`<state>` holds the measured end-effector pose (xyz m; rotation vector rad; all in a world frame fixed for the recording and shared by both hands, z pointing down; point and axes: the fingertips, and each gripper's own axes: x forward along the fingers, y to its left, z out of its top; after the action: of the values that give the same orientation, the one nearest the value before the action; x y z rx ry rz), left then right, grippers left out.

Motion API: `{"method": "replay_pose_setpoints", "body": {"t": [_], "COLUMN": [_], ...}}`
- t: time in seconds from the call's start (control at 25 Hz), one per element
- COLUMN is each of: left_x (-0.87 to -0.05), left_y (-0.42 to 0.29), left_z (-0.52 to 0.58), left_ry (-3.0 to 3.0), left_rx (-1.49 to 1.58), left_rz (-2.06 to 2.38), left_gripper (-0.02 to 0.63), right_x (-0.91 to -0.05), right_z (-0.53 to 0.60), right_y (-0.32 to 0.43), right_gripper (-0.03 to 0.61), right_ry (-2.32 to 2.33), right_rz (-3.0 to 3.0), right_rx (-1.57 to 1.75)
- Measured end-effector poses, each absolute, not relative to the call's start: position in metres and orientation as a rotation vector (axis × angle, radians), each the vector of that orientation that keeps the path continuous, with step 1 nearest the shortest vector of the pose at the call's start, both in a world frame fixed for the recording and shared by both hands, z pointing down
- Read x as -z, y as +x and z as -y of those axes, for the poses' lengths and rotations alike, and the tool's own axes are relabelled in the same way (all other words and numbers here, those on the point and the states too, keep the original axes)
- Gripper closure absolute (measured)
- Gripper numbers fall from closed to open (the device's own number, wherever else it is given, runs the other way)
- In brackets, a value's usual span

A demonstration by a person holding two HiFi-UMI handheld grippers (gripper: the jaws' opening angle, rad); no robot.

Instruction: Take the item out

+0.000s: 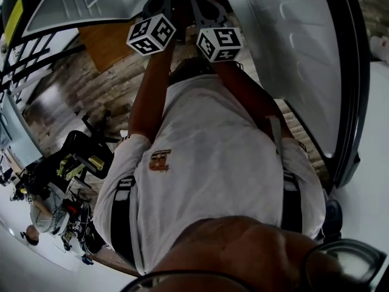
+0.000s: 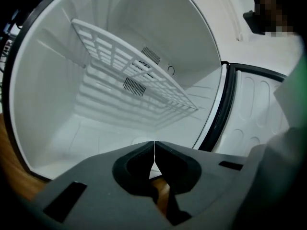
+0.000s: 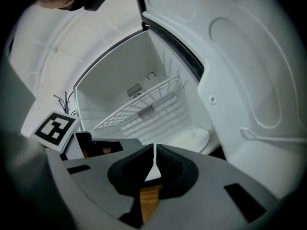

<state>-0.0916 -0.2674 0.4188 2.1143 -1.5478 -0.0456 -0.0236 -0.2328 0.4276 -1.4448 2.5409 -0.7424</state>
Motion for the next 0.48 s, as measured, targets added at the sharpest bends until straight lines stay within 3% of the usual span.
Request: {"method": "replay_pose_setpoints", "body": {"t": [0.36,0.48], "left_x": [-0.455,-0.466], "left_y": [-0.1,-0.101], "left_z": [0.279,0.288], "left_ry": [1.934,1.859], "left_rx": [0.168,0.215], "left_rz": [1.317,1.219], "left_gripper": [0.592,0.544], "right_x": [-0.46,-0.472], "right_z": [0.246,0.254], "right_y": [-0.016,-0.012], "right_gripper": [0.541,0.541], "right_ry": [-1.477,-1.494], "right_rz": [-2.202,-2.134], "right_rx": [1.013,1.063]}}
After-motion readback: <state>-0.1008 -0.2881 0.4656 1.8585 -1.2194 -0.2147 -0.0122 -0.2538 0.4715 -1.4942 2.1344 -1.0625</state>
